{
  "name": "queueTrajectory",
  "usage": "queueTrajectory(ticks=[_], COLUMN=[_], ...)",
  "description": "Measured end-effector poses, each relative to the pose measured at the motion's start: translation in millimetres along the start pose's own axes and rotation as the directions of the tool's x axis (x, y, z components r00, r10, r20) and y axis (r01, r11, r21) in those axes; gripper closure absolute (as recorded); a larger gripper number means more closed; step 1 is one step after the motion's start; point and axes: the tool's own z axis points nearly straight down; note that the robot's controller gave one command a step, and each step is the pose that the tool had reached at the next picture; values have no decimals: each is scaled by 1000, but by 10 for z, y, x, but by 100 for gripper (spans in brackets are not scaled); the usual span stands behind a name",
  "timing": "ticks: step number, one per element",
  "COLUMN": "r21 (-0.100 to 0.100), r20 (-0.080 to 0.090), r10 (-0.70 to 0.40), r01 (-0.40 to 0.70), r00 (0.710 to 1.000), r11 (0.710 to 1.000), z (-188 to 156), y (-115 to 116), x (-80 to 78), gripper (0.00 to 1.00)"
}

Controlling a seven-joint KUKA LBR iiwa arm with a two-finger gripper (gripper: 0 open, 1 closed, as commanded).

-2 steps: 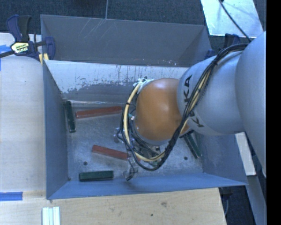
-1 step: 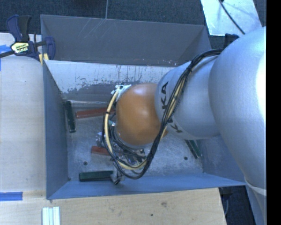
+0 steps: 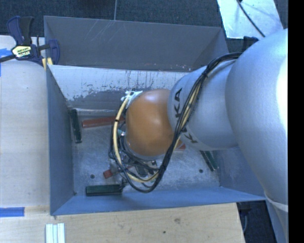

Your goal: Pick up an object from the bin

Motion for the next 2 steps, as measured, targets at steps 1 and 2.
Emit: queueTrajectory(ticks=[1,2], r21=[4,1], r20=[6,3], r10=[-441,-439], r01=[441,439], r00=[897,898], r11=[898,898], z=[-1143,-1129], y=[-255,-251], x=[-269,-260], gripper=[100,0])
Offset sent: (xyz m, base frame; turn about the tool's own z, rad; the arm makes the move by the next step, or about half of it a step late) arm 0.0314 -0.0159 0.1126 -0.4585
